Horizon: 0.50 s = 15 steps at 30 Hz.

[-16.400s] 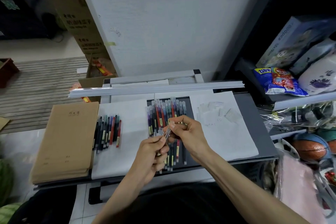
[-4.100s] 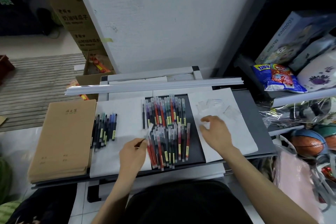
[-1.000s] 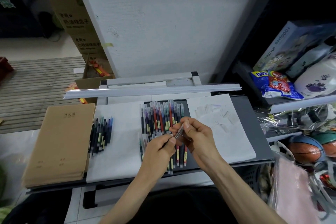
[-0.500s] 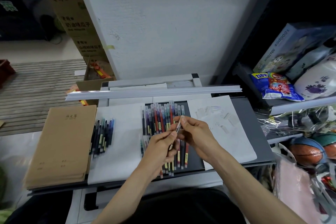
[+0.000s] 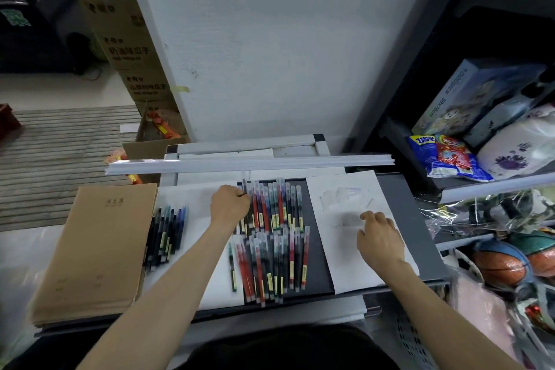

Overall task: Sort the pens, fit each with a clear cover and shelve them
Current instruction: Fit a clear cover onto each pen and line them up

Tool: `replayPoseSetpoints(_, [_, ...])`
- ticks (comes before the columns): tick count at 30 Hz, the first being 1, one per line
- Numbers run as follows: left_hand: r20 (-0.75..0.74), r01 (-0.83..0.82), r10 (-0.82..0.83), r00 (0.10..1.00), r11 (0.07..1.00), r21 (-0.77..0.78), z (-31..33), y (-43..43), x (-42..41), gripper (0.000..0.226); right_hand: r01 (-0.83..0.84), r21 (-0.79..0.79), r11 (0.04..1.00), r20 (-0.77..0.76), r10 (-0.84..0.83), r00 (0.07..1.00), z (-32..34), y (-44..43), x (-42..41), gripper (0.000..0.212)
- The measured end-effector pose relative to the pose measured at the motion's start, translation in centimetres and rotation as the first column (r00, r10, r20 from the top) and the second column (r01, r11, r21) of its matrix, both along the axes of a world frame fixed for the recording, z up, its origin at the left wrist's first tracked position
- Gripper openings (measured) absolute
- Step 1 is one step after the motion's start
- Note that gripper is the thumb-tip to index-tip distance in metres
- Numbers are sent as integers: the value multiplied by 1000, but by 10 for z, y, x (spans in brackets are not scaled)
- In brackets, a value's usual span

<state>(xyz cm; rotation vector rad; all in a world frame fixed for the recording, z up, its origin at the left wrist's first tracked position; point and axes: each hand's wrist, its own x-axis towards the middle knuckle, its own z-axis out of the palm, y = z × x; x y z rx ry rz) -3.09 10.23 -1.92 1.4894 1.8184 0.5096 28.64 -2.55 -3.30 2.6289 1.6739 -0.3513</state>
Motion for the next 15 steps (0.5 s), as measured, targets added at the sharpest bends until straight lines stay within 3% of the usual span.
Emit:
replayPoseSetpoints(10, [32, -17, 19, 999, 997, -73, -26, 9, 3, 31, 4, 30, 1000, -81, -1, 997, -7, -1, -6, 39])
replayPoseSetpoints(15, [161, -107, 118, 980, 991, -78, -24, 1, -9, 17, 40, 84, 996, -236, -19, 972, -9, 2, -15, 45])
